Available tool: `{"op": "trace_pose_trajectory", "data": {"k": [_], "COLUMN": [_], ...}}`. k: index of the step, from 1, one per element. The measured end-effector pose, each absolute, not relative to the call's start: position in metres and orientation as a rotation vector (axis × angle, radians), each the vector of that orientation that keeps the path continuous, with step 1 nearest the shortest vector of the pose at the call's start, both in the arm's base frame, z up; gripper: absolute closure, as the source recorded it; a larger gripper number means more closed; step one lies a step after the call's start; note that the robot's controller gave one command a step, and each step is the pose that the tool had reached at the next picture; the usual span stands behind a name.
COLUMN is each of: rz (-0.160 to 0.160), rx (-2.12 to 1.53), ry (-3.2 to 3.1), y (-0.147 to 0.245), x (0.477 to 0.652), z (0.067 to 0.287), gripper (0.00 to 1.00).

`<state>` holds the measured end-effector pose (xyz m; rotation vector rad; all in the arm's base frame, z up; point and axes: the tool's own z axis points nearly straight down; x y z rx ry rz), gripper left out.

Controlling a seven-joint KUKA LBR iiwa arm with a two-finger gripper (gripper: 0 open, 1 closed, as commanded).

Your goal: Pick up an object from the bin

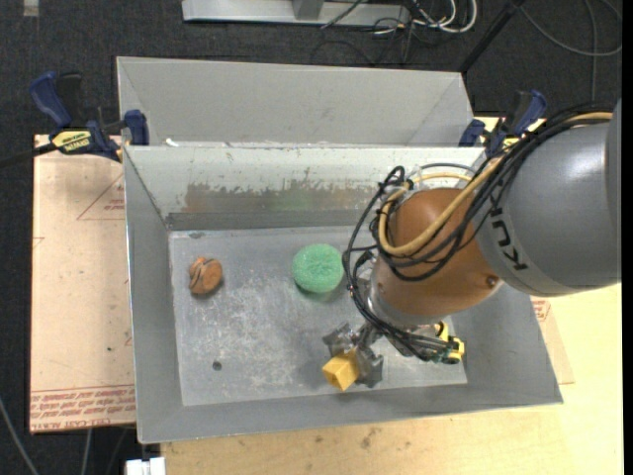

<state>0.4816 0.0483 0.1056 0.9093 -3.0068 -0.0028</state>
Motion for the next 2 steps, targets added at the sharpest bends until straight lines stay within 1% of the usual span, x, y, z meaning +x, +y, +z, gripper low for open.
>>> {"op": "trace_pose_trajectory", "data": {"k": [2], "rz": [-0.001], "rx": [0.909], "ry": [-3.012], "y": [0.0486], "x": [0.4826], "z": [0.1255], "gripper": [1.0]}}
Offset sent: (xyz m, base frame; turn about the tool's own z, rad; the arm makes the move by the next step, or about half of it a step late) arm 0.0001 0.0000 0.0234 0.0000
